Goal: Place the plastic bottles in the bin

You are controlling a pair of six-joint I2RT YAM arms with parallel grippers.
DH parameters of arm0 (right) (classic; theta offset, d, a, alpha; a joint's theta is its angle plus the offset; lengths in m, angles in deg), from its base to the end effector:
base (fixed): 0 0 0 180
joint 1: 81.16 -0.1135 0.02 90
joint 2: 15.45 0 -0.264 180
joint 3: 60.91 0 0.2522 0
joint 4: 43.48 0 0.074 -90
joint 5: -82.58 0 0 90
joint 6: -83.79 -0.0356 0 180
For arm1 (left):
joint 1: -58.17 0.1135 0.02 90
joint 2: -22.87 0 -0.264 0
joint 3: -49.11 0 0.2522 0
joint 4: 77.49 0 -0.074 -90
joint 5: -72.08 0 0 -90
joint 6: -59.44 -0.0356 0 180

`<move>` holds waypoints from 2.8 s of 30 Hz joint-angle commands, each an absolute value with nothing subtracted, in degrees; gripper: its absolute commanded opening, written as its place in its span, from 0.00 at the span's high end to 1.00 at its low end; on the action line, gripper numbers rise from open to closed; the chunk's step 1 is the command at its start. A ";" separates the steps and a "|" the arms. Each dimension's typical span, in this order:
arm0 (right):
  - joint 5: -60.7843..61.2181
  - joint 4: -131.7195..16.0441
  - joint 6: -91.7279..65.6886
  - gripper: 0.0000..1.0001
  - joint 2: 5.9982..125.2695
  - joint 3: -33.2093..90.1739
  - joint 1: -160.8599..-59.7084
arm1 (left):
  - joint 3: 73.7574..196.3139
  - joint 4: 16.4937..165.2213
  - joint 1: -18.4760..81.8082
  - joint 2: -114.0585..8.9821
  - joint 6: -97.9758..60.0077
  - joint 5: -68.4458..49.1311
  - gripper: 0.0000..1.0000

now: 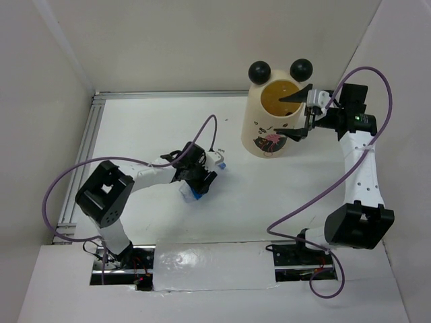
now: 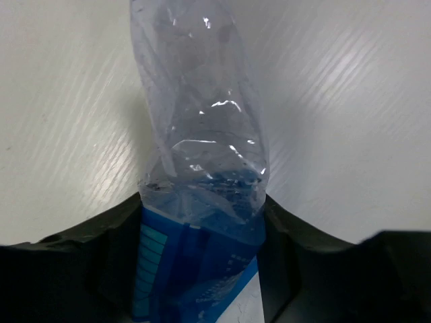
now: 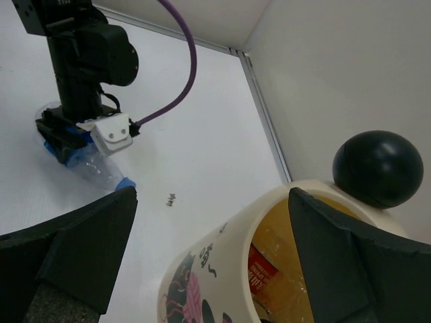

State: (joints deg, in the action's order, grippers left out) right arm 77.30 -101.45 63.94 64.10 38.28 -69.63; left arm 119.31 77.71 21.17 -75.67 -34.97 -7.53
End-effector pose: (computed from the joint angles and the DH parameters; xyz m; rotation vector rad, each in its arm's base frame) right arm 0.2719 -0.0193 0.4100 -1.3265 0.9948 0.5661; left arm 0.2729 -0.2137 0.1676 0.9684 2.3448 -0.4584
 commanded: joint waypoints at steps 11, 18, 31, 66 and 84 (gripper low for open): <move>64.94 -95.24 44.82 0.00 57.33 36.87 -68.60 | 133.68 76.97 19.24 -64.95 -33.02 2.56 0.97; 56.38 -89.16 26.16 0.17 56.62 38.10 -60.00 | 149.85 85.92 14.49 -65.72 -35.66 0.80 1.00; 52.25 -84.22 16.03 0.75 52.40 33.80 -57.78 | 177.25 119.60 9.12 -91.81 -37.77 -13.95 1.00; 54.36 -89.94 19.63 0.62 48.63 24.74 -56.72 | 195.14 130.94 6.05 -114.69 -42.78 -34.00 0.00; 31.79 -94.86 7.42 0.00 46.35 22.03 -56.72 | 129.03 92.30 13.13 -43.64 -15.47 -28.06 0.00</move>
State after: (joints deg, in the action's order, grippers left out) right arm 40.87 -94.85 13.17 48.80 23.46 -57.10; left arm 140.80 105.16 6.31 -52.86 -27.36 -34.30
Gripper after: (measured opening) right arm 0.999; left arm 1.001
